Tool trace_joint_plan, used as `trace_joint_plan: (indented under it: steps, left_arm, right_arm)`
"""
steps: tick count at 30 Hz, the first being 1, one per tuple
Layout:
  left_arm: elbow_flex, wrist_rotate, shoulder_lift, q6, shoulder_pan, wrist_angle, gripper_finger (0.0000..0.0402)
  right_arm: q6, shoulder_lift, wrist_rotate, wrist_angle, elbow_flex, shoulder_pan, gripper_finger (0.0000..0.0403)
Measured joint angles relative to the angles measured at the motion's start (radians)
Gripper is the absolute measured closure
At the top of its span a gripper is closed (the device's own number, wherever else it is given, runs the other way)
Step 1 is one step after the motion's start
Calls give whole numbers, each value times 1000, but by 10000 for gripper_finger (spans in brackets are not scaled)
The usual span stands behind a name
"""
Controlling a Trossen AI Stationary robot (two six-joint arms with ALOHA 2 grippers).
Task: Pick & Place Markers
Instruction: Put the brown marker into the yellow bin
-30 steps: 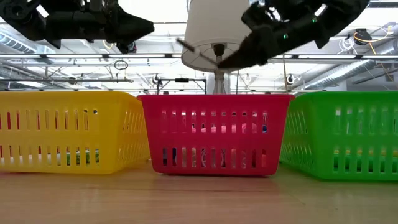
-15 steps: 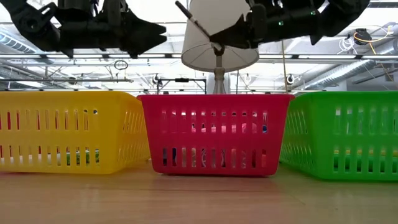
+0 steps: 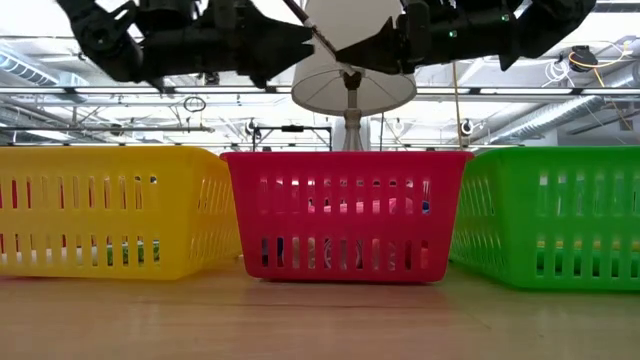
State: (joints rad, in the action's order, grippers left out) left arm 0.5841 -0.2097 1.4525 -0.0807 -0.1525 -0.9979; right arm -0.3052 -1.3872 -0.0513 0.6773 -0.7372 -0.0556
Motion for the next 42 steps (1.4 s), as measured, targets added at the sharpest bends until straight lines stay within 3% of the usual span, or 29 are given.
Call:
trace_joint_plan:
  steps: [8,17,24,32,42]
  left_arm:
    - [96,0,98,1,34,-2,192]
    - [117,3,116,-100,63,-2,211]
    - [117,34,116,-130,63,-3,255]
    - [117,44,116,-177,62,-2,366]
    - [117,50,115,-150,61,4,366]
  right_arm:
    - [-6,0,0,-4,0,12,385]
    - [-6,0,4,-25,0,12,385]
    - [-5,0,1,-25,0,12,385]
    - [-6,0,4,-37,0,12,385]
    - [7,0,3,-45,0,12,382]
